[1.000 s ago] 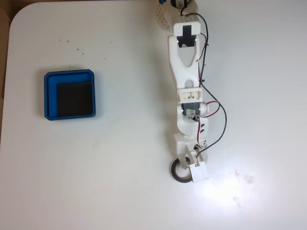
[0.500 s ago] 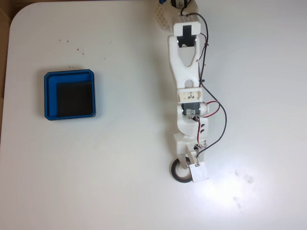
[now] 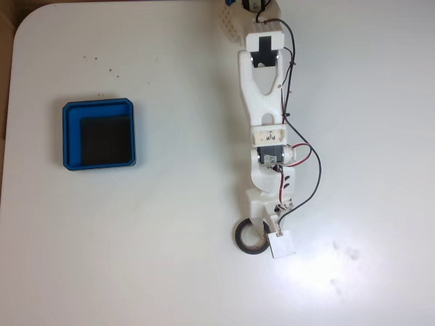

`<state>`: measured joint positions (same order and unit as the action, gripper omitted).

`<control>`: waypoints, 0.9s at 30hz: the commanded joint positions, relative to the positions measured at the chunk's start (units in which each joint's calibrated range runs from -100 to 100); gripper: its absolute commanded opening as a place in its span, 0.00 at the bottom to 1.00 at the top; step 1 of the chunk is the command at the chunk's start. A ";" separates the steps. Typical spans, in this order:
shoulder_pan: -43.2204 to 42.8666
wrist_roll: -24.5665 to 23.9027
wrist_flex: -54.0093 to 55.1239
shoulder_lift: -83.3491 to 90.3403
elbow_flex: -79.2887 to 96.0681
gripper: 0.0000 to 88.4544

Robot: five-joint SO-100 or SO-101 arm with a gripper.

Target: Pick the black tape roll and drop it in the blue box

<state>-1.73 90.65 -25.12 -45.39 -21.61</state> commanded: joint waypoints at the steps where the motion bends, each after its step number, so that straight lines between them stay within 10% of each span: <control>1: 0.71 -0.11 0.12 1.07 -3.45 0.02; 14: 0.80 -0.20 -1.53 9.60 -2.73 0.02; 27: 1.49 -0.29 -27.60 20.64 -2.82 0.02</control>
<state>-1.43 90.65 -47.29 -32.35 -21.52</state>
